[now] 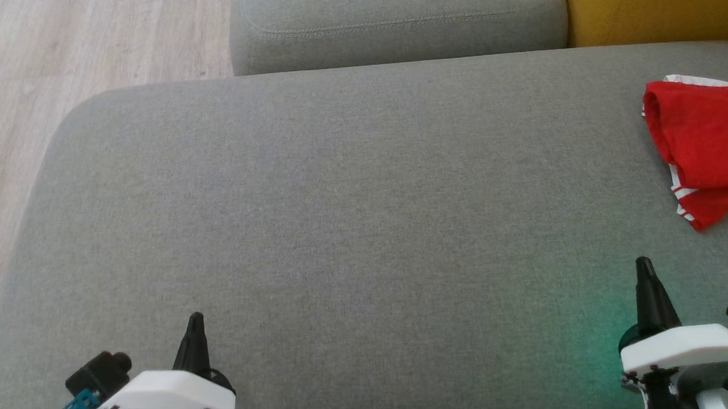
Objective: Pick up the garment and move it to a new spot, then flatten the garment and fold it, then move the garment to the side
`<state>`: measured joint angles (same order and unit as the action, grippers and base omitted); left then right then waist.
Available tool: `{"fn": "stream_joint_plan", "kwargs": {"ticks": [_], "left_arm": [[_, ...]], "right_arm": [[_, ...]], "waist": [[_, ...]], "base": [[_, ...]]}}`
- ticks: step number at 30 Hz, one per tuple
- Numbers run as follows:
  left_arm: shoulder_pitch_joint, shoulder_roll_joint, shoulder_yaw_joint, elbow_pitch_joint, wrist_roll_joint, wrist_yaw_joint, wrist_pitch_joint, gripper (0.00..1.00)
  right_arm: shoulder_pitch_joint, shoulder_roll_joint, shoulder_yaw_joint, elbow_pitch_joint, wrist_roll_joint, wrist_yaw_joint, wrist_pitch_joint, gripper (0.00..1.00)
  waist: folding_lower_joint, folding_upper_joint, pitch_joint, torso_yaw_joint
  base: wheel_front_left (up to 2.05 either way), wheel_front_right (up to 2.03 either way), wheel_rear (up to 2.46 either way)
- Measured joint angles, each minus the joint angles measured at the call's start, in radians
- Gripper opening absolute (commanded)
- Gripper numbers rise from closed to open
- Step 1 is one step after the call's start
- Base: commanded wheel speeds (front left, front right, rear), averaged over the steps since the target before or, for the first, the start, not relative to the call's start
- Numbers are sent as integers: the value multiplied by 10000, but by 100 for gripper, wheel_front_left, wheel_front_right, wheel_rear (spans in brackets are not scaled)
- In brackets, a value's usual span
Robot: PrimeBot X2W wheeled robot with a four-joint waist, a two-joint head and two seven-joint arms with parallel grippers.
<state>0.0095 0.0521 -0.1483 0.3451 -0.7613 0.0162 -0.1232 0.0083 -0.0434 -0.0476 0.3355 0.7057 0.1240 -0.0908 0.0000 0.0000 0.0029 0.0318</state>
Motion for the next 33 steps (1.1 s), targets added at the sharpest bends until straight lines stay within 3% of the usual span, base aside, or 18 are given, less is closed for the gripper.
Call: {"fn": "stream_joint_plan", "kwargs": {"ticks": [33], "left_arm": [[-195, 6, 761, -236, -3490, -564, 876, 0]], "right_arm": [[-209, 0, -339, -190, 3632, 0, 805, 0]], "waist": [[0, 0, 1, -131]], "base": [[0, 0, 0]]}}
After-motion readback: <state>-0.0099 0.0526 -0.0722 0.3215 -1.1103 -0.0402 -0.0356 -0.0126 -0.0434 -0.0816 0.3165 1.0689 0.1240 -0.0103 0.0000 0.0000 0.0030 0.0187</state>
